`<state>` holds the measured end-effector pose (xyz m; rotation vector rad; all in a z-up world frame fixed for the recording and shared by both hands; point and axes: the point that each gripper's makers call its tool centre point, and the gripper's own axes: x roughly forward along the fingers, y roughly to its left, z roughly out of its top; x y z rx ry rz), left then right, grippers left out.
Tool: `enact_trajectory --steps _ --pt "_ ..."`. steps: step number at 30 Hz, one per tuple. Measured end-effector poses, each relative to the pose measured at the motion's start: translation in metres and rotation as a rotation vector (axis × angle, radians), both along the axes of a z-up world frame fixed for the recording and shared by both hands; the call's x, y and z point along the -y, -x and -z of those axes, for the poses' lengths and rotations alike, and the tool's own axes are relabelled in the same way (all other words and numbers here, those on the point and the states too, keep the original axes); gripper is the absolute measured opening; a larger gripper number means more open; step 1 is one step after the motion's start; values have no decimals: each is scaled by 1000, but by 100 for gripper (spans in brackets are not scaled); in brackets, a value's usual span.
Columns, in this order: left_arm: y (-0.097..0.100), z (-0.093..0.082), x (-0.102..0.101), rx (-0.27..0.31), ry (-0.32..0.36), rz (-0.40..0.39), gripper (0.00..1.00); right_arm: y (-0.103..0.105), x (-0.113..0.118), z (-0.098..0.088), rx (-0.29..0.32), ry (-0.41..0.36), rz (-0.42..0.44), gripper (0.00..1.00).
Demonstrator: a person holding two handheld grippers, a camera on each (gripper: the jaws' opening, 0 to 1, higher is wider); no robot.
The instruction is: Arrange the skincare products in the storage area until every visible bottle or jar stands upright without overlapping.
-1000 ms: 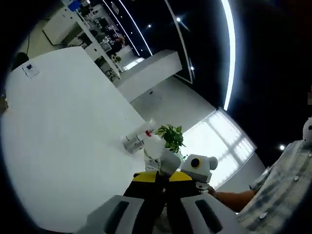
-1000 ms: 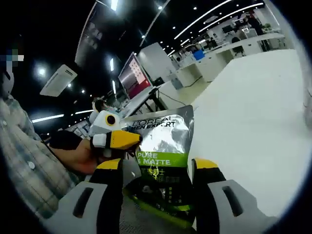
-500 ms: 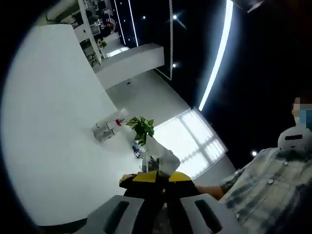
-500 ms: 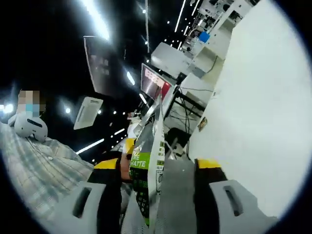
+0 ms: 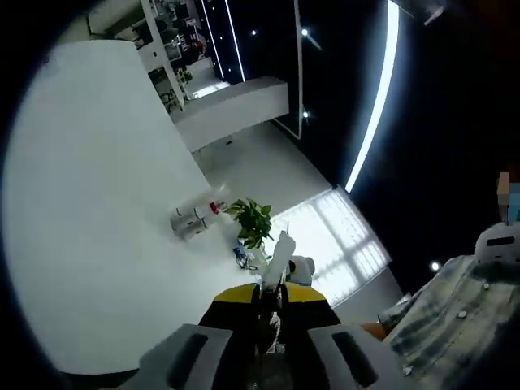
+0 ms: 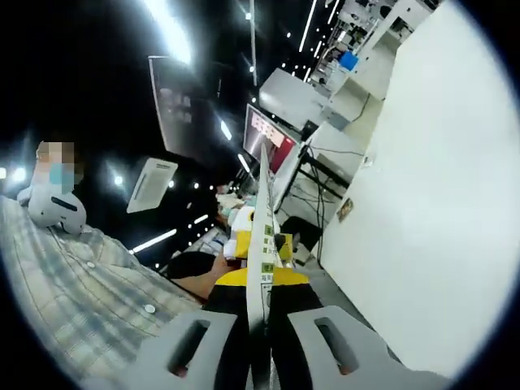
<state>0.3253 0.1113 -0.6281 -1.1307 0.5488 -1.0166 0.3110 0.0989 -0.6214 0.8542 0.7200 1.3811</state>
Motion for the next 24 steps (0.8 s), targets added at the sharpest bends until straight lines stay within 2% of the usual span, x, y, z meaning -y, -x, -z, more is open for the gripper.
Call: enact_trajectory --steps 2,4,8,10,15,20,24 --pt "2 -3 0 10 -26 -14 18 0 -1 -7 -19 -40 21 0" --pt "2 -5 -1 16 -37 -24 21 2 -5 -9 -14 -44 23 0" --pt "5 -3 -1 8 -49 -23 18 1 -13 -6 -36 -39 46 0" --pt "7 0 -1 2 -52 -14 14 0 -14 1 -65 -30 50 0" --pt "6 14 0 5 -131 -15 13 -2 -15 12 -93 -10 87 0" --pt "6 16 0 12 -159 -28 13 -2 -18 14 -49 5 131 0" --pt "8 20 2 8 -190 -27 13 -3 -16 21 42 72 143 0"
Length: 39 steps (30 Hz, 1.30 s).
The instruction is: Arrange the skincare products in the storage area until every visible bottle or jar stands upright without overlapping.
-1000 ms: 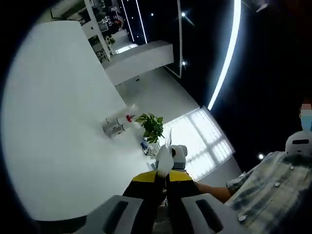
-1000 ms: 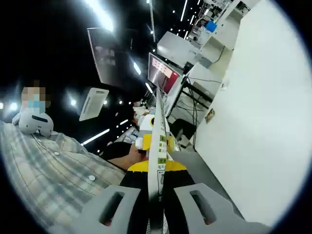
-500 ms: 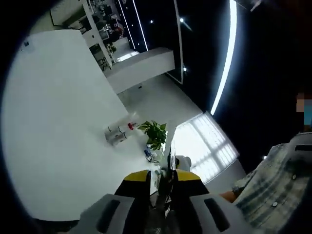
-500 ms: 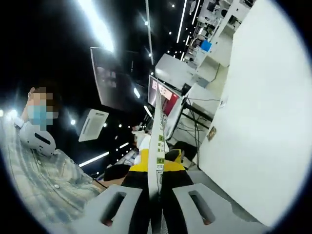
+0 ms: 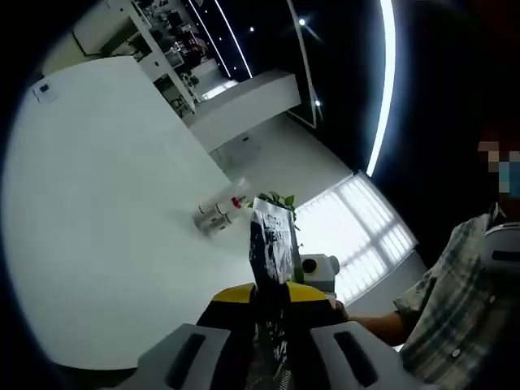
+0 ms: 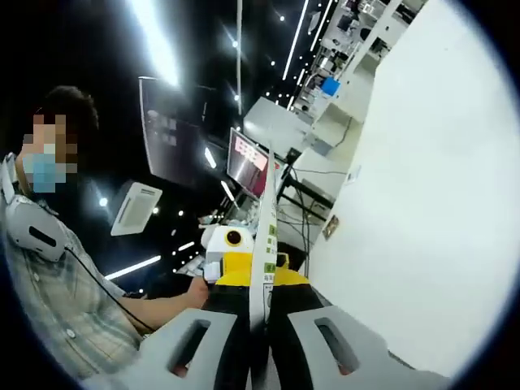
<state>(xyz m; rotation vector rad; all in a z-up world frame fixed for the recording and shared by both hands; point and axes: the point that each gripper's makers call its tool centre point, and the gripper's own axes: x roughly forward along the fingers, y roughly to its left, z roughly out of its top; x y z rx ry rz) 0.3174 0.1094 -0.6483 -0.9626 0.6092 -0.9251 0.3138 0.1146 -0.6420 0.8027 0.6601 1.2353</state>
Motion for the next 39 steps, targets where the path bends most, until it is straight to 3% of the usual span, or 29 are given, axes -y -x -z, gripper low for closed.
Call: enact_trajectory --steps 8,12,13,15,20,23,26,29,34,39 --pt "-2 -2 -1 -7 15 -10 13 -2 1 -3 15 8 13 0" --pt "-4 -3 -3 -24 45 -18 14 -5 0 -4 -7 -1 23 0" --pt "-4 -4 -4 -25 58 -20 13 -7 0 -6 -16 -22 34 0" --pt "-6 -9 -6 -25 92 -23 13 -14 0 -14 -117 -116 94 0" --pt "0 -5 -2 -28 71 11 12 -25 4 -17 -121 -158 192 0" --pt "0 1 -2 -28 48 31 10 -23 3 -11 -120 -115 193 0" --pt "2 0 -3 -29 47 41 3 -22 2 -8 -76 -63 202 1" --pt "4 -1 -5 -2 21 44 1 -19 1 -7 -83 -62 196 1" --pt "5 -1 -5 -52 74 58 0 -15 -5 -4 -73 -46 161 6" --pt "3 -4 -6 -56 95 49 0 -15 0 -6 -87 -53 132 5"
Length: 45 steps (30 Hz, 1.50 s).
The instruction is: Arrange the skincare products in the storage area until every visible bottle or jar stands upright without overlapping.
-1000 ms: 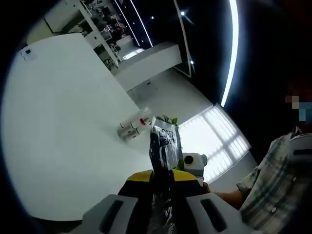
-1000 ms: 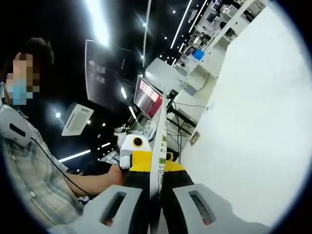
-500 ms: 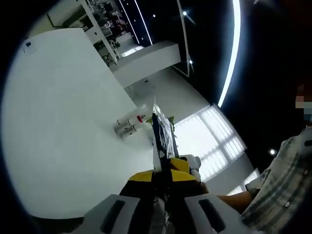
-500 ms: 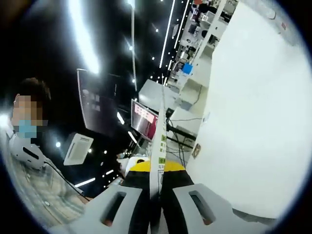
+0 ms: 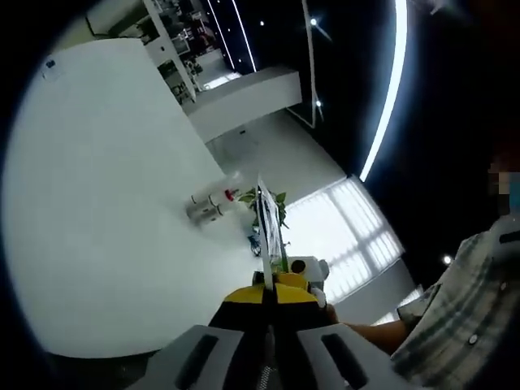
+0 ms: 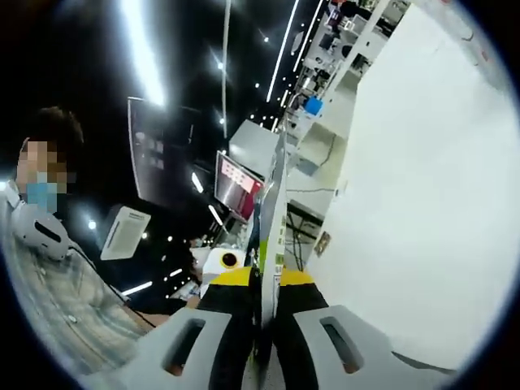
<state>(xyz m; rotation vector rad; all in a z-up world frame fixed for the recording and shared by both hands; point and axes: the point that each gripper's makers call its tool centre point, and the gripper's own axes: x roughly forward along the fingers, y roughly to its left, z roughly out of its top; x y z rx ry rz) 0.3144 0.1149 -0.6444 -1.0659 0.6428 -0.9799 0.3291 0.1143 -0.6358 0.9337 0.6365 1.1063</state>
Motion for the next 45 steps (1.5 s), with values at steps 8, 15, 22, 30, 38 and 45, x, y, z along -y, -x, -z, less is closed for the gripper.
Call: enact_trajectory --steps 8,15,22,30,38,45 --pt "-2 1 -1 -41 38 -5 0 4 9 4 3 63 -79 6" --pt "-3 0 0 -55 53 -3 0 0 15 1 -18 21 -69 0" --pt "-3 4 0 -103 76 6 0 0 14 8 -75 -5 -72 1" --pt "-7 13 -3 -148 74 -10 0 23 17 23 -93 106 -210 5" --pt "-9 14 -1 -106 11 -36 2 21 18 23 -79 94 -217 0" --pt "-13 5 -1 -13 -40 -60 15 10 21 15 -71 72 -227 0"
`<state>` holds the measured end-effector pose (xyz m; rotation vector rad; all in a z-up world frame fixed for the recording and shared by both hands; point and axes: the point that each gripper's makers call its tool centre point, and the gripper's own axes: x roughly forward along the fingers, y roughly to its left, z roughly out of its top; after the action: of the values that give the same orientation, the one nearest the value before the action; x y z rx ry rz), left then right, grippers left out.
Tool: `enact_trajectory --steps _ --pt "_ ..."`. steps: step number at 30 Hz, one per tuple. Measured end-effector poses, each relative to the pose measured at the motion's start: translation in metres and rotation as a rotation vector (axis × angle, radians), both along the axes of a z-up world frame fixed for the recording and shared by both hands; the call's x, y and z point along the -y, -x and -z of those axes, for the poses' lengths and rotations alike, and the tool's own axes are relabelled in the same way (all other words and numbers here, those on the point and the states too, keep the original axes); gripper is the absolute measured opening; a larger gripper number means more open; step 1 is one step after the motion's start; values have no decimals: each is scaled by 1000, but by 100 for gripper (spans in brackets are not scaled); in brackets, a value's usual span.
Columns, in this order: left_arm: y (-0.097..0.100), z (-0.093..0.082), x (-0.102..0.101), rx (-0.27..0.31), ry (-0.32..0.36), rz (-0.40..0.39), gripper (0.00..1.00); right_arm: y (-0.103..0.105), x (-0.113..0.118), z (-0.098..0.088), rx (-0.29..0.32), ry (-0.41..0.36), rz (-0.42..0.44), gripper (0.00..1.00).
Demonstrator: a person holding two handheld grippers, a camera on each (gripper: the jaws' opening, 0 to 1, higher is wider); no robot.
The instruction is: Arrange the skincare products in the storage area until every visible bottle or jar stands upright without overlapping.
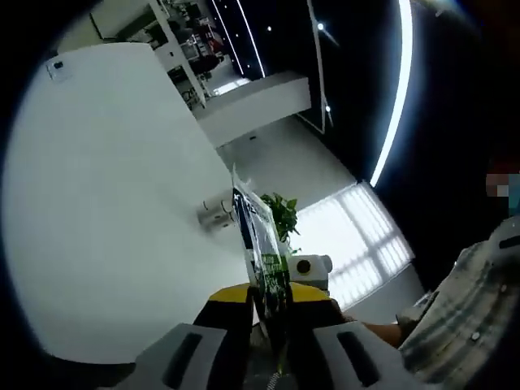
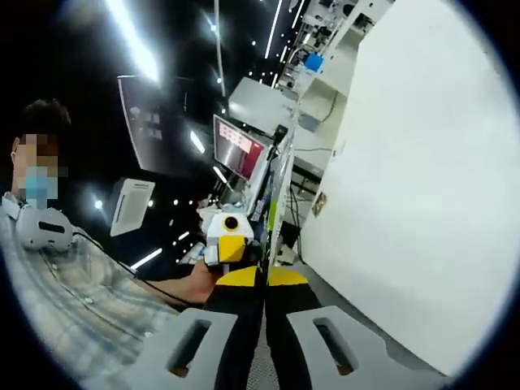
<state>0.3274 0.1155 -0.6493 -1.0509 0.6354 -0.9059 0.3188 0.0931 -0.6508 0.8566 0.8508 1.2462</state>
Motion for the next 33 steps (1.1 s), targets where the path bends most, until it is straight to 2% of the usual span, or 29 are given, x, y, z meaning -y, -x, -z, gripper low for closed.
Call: enact_trajectory --steps 2,5,6,8,10,11,12,13,14,15,16,18,20,21,22,23,24,25,27,28,30,33 --pt "-2 -2 -2 20 -25 -5 15 -3 0 -6 16 -17 -2 0" --pt "-5 9 -12 95 -218 -13 16 -10 2 -13 9 -51 -3 0" --pt "-7 9 -14 117 -240 -21 19 -13 1 -14 11 -56 -5 0" --pt "-8 11 -18 118 -289 -36 25 -15 0 -14 25 -44 -32 0" --pt "-8 16 -22 144 -363 -36 29 -21 1 -13 35 -29 -43 0" --pt "-7 23 -27 153 -444 -36 32 -23 2 -13 39 -25 -47 0" --pt "-8 25 -29 161 -484 -50 36 -26 3 -11 51 -9 -54 0" --pt "-7 31 -32 199 -580 -44 41 -29 4 -10 51 -3 -59 0" --pt "-6 35 -35 214 -639 -43 45 -32 6 -8 57 11 -64 0" --pt "-7 34 -36 243 -665 -56 46 -35 7 -8 59 17 -65 0" --pt "-6 33 -35 260 -662 -61 46 -39 10 -7 64 23 -66 0" --pt "-1 39 -36 273 -704 -55 46 -46 14 -6 69 32 -55 0" --pt "-1 50 -45 375 -883 -28 45 -57 19 -3 69 39 -33 0" --pt "-2 52 -48 440 -967 -8 42 -62 21 -2 51 36 -14 0" --pt "-6 53 -51 548 -1075 -5 37 -67 23 -1 48 38 3 0" --pt "-3 56 -48 587 -1106 32 29 -76 26 -1 50 28 31 0" --pt "1 62 -43 571 -1107 68 23 -77 26 -2 49 22 35 0" --pt "1 63 -39 531 -1075 56 21 -83 28 -2 48 19 54 0" --pt "3 70 -35 474 -1049 62 23 -91 31 1 45 28 82 0" --pt "4 76 -36 462 -1072 78 22 -95 33 4 38 41 96 0" --pt "8 86 -36 449 -1120 117 22 -101 36 10 31 58 112 0" --pt "8 90 -34 465 -1137 129 21 -109 40 17 15 77 130 0"
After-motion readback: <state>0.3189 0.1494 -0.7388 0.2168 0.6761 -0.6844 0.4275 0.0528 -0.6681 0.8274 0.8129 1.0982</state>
